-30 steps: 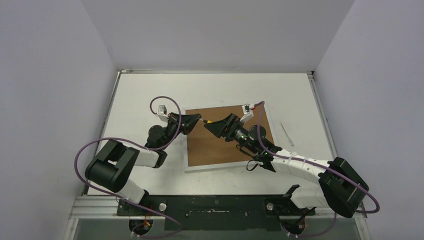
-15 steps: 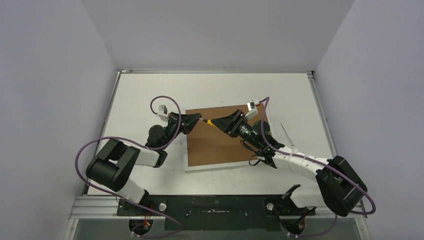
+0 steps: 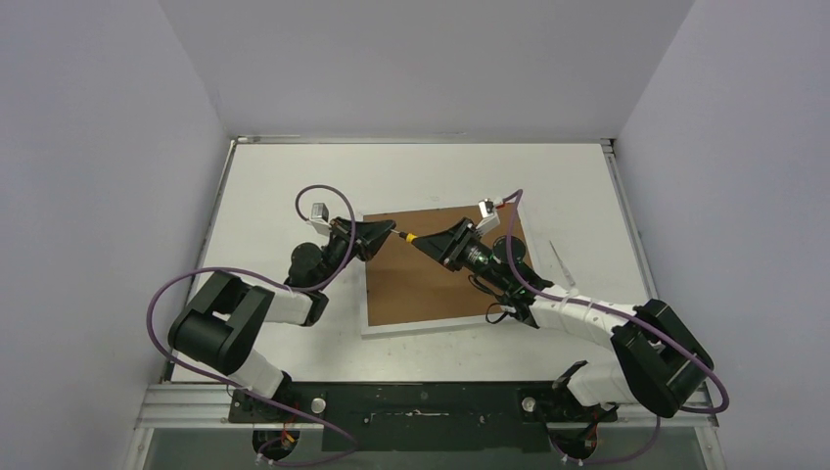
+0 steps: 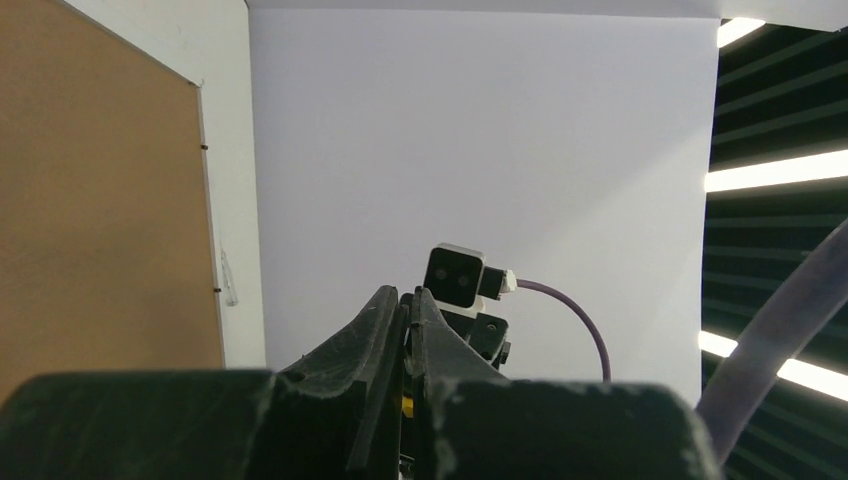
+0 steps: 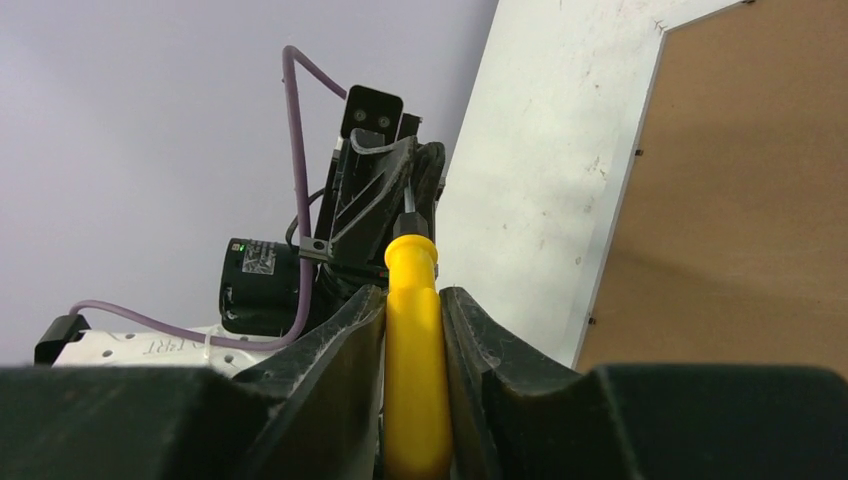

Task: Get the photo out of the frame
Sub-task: Adjust the screwdriver, then release the photo frame item from the photo frame.

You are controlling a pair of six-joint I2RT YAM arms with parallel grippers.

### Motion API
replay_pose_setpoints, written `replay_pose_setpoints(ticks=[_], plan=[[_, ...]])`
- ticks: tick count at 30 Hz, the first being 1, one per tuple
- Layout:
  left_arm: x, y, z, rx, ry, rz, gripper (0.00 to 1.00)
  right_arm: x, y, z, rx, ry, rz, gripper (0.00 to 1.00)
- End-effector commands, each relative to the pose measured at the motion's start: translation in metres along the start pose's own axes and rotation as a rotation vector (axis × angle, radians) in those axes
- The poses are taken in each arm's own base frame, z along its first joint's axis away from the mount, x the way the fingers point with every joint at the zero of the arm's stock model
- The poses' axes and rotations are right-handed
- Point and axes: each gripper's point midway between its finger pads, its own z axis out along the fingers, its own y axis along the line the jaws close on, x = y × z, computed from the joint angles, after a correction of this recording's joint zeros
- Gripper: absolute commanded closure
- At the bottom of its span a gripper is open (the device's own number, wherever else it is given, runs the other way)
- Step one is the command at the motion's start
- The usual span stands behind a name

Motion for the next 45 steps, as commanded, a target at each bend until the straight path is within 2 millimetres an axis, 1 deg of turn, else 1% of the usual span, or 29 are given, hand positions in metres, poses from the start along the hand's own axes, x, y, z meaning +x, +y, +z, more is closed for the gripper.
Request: replay_pose_setpoints(ticks=[1,5,7,8,10,11,12,14,15,17,18,19,21,22,23,24,26,27,28,29,30,31,32,34,35,38,43,45], plan=[[0.009,-0.027,0.006,0.093,0.046,0.033,1.00,-0.010,0.023,0.004,-0.084,-0.022,-0.015,0.81],[0.009,-0.026,0.005,0.090,0.043,0.038,1.00,-0.012,0.020,0.002,-0.069,-0.028,-0.019,0.92],[0.009,-0.025,0.004,0.088,0.044,0.048,0.98,-0.013,0.014,0.002,-0.033,-0.023,-0.024,0.95],[0.010,-0.025,0.004,0.085,0.052,0.064,0.88,-0.013,0.010,0.001,-0.014,-0.023,-0.024,0.95],[0.010,-0.018,0.003,0.039,0.055,0.099,0.60,-0.016,0.003,-0.001,0.019,-0.023,-0.024,0.95],[0.007,-0.012,0.002,0.002,0.046,0.107,0.55,-0.019,-0.001,-0.003,0.030,-0.020,-0.024,0.95],[0.004,-0.004,-0.002,-0.037,0.038,0.129,0.46,-0.019,-0.004,-0.005,0.038,-0.006,-0.028,0.95],[-0.006,0.005,-0.011,-0.102,0.016,0.165,0.31,-0.022,-0.015,-0.008,0.068,0.024,-0.047,0.95],[-0.014,0.010,-0.017,-0.134,0.002,0.185,0.22,-0.023,-0.024,-0.008,0.086,0.052,-0.056,0.95],[-0.025,0.020,-0.030,-0.212,-0.008,0.230,0.01,-0.027,-0.040,-0.010,0.092,0.119,-0.051,0.95],[-0.032,0.027,-0.036,-0.269,-0.013,0.264,0.03,-0.027,-0.048,-0.010,0.092,0.158,-0.049,0.95],[-0.039,0.035,-0.044,-0.340,-0.024,0.305,0.03,-0.024,-0.054,-0.010,0.093,0.204,-0.048,0.95],[-0.054,0.044,-0.061,-0.480,-0.057,0.411,0.04,-0.021,-0.061,-0.007,0.079,0.273,-0.062,0.95],[-0.062,0.042,-0.071,-0.538,-0.088,0.464,0.03,-0.018,-0.066,-0.007,0.082,0.309,-0.077,0.95],[-0.069,0.049,-0.084,-0.627,-0.112,0.498,0.04,-0.020,-0.066,-0.004,0.078,0.329,-0.093,0.95],[-0.075,0.051,-0.095,-0.688,-0.140,0.525,0.03,-0.019,-0.069,-0.002,0.074,0.348,-0.106,0.95],[-0.088,0.047,-0.109,-0.735,-0.201,0.557,0.04,-0.017,-0.072,0.004,0.063,0.385,-0.122,0.95],[-0.093,0.046,-0.113,-0.730,-0.222,0.564,0.04,-0.015,-0.072,0.007,0.049,0.402,-0.128,0.95],[-0.095,0.046,-0.115,-0.710,-0.226,0.560,0.04,-0.013,-0.074,0.010,0.046,0.416,-0.131,0.95],[-0.095,0.045,-0.114,-0.661,-0.217,0.550,0.03,-0.011,-0.080,0.014,0.049,0.429,-0.127,0.95],[-0.091,0.042,-0.111,-0.591,-0.185,0.533,0.02,-0.011,-0.079,0.017,0.040,0.433,-0.131,0.95],[-0.093,0.041,-0.111,-0.540,-0.175,0.501,0.03,-0.009,-0.084,0.021,0.045,0.443,-0.128,0.95],[-0.091,0.044,-0.111,-0.522,-0.149,0.471,0.12,-0.007,-0.087,0.025,0.047,0.451,-0.125,0.95],[-0.087,0.056,-0.110,-0.547,-0.074,0.460,0.24,-0.002,-0.093,0.032,0.054,0.467,-0.117,0.95],[-0.086,0.062,-0.109,-0.572,-0.041,0.465,0.27,0.001,-0.096,0.035,0.057,0.476,-0.113,0.95],[-0.084,0.073,-0.108,-0.600,0.006,0.471,0.31,0.008,-0.102,0.048,0.060,0.490,-0.100,0.95],[-0.093,0.081,-0.102,-0.619,-0.019,0.514,0.32,0.013,-0.110,0.071,0.035,0.504,-0.052,0.95],[-0.096,0.085,-0.097,-0.630,-0.021,0.527,0.34,0.012,-0.114,0.079,0.036,0.503,-0.043,0.95]])
